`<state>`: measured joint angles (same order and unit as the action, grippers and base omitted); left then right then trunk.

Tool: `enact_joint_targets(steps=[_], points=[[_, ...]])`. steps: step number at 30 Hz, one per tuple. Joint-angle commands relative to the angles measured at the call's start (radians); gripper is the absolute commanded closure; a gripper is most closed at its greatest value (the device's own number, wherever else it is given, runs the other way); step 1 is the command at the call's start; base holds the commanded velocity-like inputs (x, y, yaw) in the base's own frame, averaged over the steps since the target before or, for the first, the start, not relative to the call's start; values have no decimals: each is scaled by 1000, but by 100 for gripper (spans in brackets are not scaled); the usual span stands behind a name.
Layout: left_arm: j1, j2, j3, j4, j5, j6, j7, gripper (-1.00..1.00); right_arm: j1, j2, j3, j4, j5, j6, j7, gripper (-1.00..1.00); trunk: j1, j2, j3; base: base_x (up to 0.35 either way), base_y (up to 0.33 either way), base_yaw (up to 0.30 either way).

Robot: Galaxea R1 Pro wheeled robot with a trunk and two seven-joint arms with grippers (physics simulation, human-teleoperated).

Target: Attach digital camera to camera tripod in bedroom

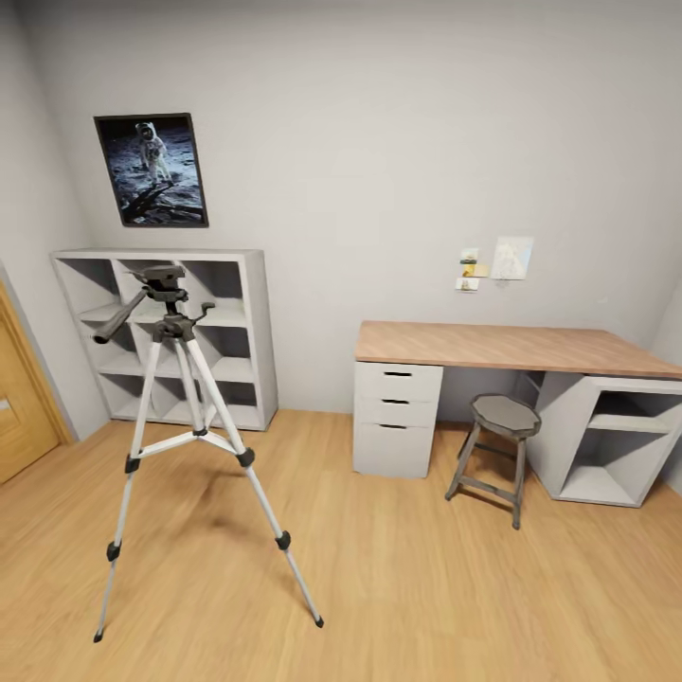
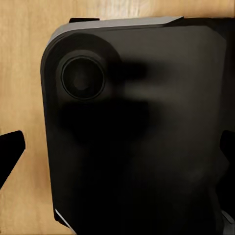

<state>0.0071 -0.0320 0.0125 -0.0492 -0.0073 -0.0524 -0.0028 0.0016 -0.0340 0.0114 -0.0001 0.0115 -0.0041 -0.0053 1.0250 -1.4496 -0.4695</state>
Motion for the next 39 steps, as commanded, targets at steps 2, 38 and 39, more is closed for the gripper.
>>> enact_joint_targets(steps=[2, 38, 39], points=[[0, 0, 1, -1, -1, -1, 0, -100, 0, 0, 1, 0, 1, 0, 0, -100, 0, 0, -1, 0, 325, 0], [1, 0, 1, -3, 0, -1, 0, -100, 0, -2, 1, 0, 1, -1, 0, -100, 0, 0, -1, 0, 253, -245], [1, 1, 1, -3, 0, -1, 0, -100, 0, -1, 1, 0, 1, -1, 0, -100, 0, 0, -1, 0, 13, -283]])
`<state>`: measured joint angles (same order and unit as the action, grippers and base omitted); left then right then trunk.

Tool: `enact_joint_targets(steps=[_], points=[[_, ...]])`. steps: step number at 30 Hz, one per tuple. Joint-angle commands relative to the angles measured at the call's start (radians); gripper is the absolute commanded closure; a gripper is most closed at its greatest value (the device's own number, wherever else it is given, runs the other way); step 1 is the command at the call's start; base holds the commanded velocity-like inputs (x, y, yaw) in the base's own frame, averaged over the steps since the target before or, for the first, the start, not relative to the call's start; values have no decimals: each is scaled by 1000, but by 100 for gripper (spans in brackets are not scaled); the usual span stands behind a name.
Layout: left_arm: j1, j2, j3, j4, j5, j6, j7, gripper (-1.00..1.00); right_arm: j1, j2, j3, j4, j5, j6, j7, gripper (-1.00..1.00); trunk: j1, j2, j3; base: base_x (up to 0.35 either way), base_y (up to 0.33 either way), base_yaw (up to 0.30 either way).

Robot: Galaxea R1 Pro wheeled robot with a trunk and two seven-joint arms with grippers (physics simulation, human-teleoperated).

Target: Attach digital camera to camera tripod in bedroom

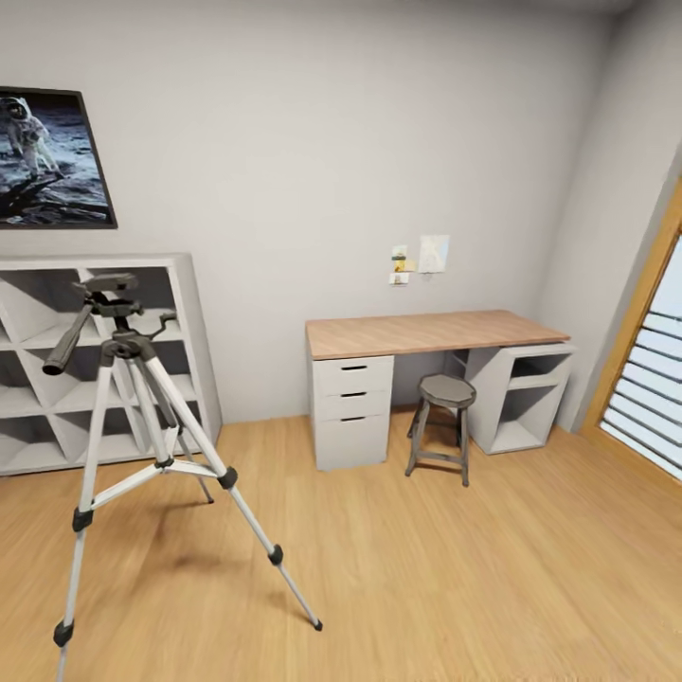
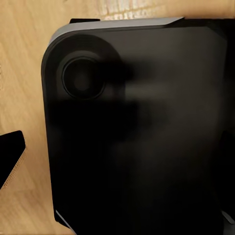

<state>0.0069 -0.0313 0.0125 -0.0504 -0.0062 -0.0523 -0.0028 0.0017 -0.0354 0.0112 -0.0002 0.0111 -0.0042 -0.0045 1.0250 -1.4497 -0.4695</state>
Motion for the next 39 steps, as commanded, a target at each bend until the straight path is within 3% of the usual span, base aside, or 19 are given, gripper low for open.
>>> enact_joint_targets(steps=[1, 5, 8, 10, 15, 17, 24, 39], points=[[1, 0, 1, -2, 0, -1, 0, -100, 0, 0, 1, 0, 1, 0, -1, -100, 0, 0, -1, 0, 10, -283], [0, 2, 1, -2, 39, -1, 1, -100, 0, 0, 1, 0, 1, -1, -1, -100, 0, 0, -1, 0, 4, -284], [1, 3, -2, -2, 111, -1, 1, -100, 0, 1, -1, -1, 1, -1, -2, -100, 0, 0, -1, 0, 1, -284], [1, 7, -5, -4, 192, -1, 1, -100, 0, 1, -2, -4, 1, -8, -2, -100, 0, 0, -1, 0, 0, -284], [1, 17, -5, -23, 244, -1, 4, -100, 0, 1, -3, -30, 1, -30, -3, -100, 0, 0, -1, 0, 0, -284], [1, 26, -5, -100, 268, 5, 8, -100, 0, 6, -4, -69, 1, -34, -6, -100, 0, 0, -1, 0, 0, -285], [1, 28, -6, -200, 277, 8, 10, -100, 0, 17, -5, -131, 2, -35, -23, -100, 0, 0, -1, 0, 0, -286], [1, 28, -6, -200, 280, 3, 10, -100, 0, 17, -2, -134, -3, -44, -28, -100, 0, 0, -1, 0, 0, -291]])
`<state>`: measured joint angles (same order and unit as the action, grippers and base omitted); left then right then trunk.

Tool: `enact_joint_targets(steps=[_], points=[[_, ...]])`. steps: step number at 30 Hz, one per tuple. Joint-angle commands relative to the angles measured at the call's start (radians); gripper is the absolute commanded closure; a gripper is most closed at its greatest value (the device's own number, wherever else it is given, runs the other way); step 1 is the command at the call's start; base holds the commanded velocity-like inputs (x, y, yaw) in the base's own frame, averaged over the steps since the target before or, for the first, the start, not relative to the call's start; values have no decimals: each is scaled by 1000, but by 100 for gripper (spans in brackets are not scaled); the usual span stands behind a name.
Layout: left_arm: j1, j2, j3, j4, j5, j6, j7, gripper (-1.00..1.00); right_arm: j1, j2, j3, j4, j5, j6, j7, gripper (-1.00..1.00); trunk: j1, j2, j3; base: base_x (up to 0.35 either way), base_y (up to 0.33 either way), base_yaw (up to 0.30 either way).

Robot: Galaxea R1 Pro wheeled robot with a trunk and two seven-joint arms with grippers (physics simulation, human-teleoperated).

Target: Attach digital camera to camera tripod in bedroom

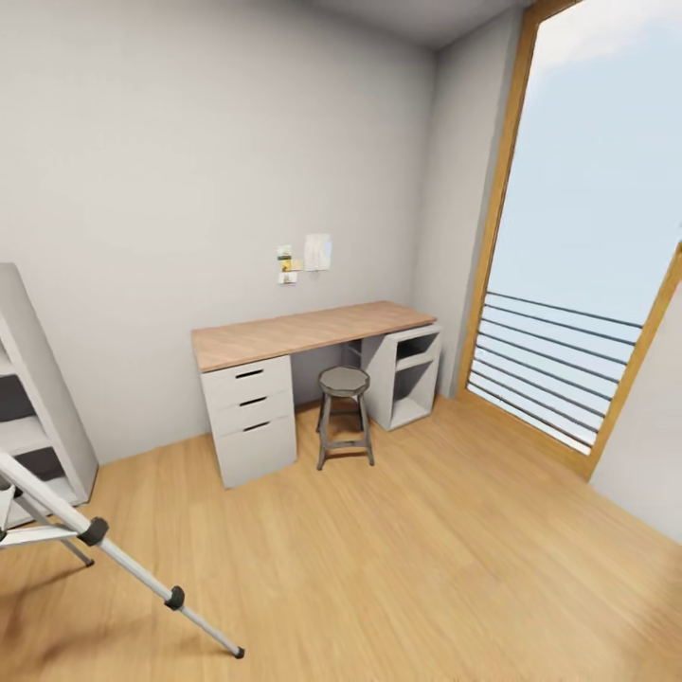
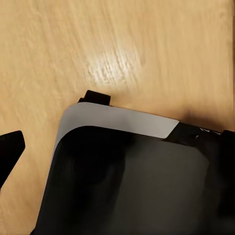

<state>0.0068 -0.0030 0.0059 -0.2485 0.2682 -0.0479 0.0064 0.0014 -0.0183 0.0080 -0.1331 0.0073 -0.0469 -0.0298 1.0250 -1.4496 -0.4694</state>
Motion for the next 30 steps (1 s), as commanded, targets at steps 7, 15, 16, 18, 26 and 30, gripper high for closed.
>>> enact_joint_targets(steps=[7, 15, 16, 18, 26, 30], points=[[1, -1, 1, -1, 6, -2, 1, -100, 0, 0, 2, 6, 0, -3, -2, -100, 0, 0, -1, 0, 0, -291], [1, -3, 2, -1, 6, -3, 3, -100, 0, -8, 2, 7, 0, -6, -2, -100, 0, 0, -1, 0, 0, -291], [1, -3, 2, -1, 6, -3, 3, -100, 0, -9, 2, 7, 0, -6, -2, -100, 0, 0, -1, 0, 0, -291], [1, -3, 2, -1, 6, -3, 4, -100, 0, -10, 1, 7, 0, -6, -2, -100, 0, 0, -1, 0, 0, -291], [1, -3, 2, -2, 7, -2, 2, -100, 0, -12, 3, 7, 0, -5, -2, -100, 0, 0, -1, 0, 0, -291], [1, -3, 2, -3, 7, -2, 0, -100, 0, -13, 3, 7, 0, -2, -1, -100, 0, 0, -1, 0, 0, -291]])
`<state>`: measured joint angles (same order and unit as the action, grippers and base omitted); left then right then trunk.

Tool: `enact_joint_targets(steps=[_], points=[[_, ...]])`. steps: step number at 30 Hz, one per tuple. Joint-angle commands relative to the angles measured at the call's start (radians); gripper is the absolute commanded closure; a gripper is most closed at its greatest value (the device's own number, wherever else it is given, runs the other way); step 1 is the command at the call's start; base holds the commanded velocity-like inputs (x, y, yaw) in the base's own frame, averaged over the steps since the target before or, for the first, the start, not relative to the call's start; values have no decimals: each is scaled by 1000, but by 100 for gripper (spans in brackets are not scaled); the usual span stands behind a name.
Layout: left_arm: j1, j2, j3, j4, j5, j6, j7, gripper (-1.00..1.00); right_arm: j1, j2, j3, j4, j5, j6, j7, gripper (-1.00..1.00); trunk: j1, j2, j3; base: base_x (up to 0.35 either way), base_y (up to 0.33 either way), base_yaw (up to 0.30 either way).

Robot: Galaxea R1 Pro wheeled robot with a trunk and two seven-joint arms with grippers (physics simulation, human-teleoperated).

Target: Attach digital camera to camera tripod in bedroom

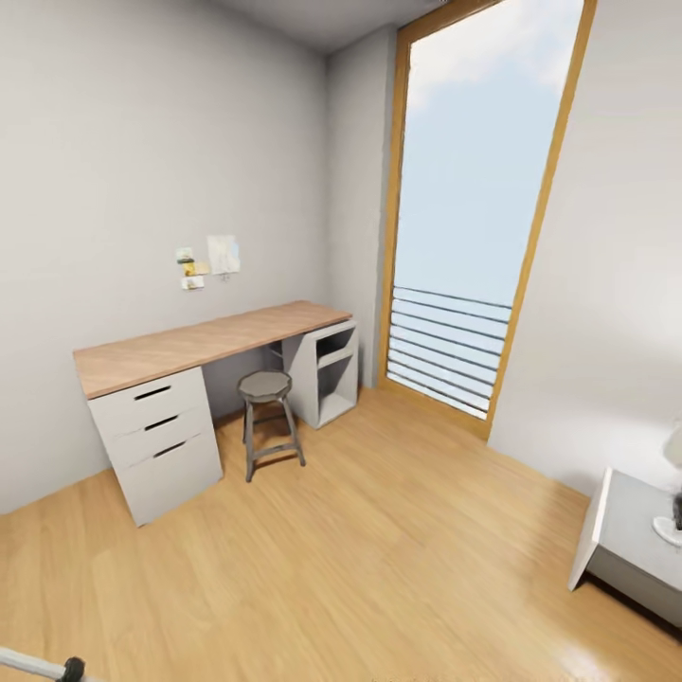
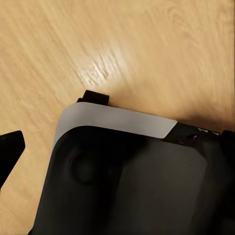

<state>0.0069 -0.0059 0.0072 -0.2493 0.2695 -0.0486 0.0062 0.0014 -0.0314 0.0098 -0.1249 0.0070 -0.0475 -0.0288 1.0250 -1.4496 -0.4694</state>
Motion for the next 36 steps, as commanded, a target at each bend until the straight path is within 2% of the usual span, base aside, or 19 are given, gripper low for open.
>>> enact_joint_targets(steps=[1, 36], points=[[1, 0, 1, -2, 5, -1, 0, -100, 0, 0, 1, -1, 1, -1, -2, -100, 0, 0, -1, 0, 0, -291], [1, 1, 0, -3, 7, -2, 1, -100, 0, -2, 1, -1, 1, -2, -3, -100, 0, 0, -1, 0, 0, -291]])
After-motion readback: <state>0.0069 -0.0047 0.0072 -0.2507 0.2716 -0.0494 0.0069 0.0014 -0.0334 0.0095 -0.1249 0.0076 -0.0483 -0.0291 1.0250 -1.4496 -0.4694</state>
